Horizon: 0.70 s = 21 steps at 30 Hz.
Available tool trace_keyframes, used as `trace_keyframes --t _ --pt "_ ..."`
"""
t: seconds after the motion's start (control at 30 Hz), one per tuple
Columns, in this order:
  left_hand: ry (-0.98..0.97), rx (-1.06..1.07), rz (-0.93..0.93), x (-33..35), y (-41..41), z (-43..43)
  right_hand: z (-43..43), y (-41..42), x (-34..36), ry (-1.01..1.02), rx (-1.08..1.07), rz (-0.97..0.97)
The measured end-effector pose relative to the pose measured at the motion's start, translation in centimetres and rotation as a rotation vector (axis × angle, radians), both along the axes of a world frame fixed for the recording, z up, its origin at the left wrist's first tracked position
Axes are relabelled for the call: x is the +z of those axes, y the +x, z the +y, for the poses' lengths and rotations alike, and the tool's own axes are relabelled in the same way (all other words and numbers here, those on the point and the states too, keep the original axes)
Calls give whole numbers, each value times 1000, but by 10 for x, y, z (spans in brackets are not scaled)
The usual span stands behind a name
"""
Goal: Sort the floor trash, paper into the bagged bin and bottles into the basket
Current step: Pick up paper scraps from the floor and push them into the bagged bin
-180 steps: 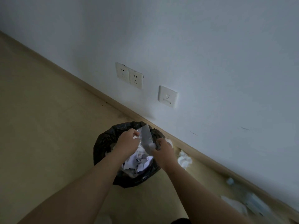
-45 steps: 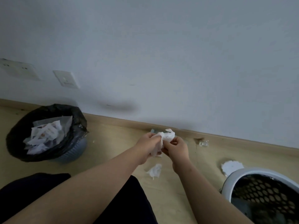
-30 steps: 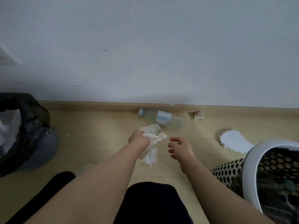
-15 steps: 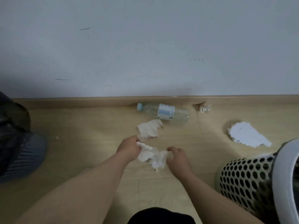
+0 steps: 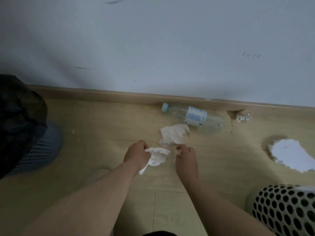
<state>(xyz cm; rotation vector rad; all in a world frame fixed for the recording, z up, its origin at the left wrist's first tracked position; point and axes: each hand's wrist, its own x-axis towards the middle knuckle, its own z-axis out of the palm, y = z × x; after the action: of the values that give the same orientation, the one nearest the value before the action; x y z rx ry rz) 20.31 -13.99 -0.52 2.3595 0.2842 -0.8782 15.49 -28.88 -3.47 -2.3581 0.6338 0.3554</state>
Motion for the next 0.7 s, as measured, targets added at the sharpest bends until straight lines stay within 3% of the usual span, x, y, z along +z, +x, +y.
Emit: trace_keyframes --t 0.1,0.2,0.3,0.4,0.57,0.7 --pt "-14 44 -12 1 4 4 1 29 2 28 53 -108" --pt "-1 77 -13 1 4 11 2 38 -4 -36 291 34" --pt "10 98 5 1 3 20 6 24 -11 -120 376 100" --pt "2 116 7 3 3 25 10 9 -13 -18 291 114" --pt "-22 163 -16 12 1 26 12 18 14 272 -83 61" --pt "-46 256 -62 30 3 29 25 35 52 536 -156 40"
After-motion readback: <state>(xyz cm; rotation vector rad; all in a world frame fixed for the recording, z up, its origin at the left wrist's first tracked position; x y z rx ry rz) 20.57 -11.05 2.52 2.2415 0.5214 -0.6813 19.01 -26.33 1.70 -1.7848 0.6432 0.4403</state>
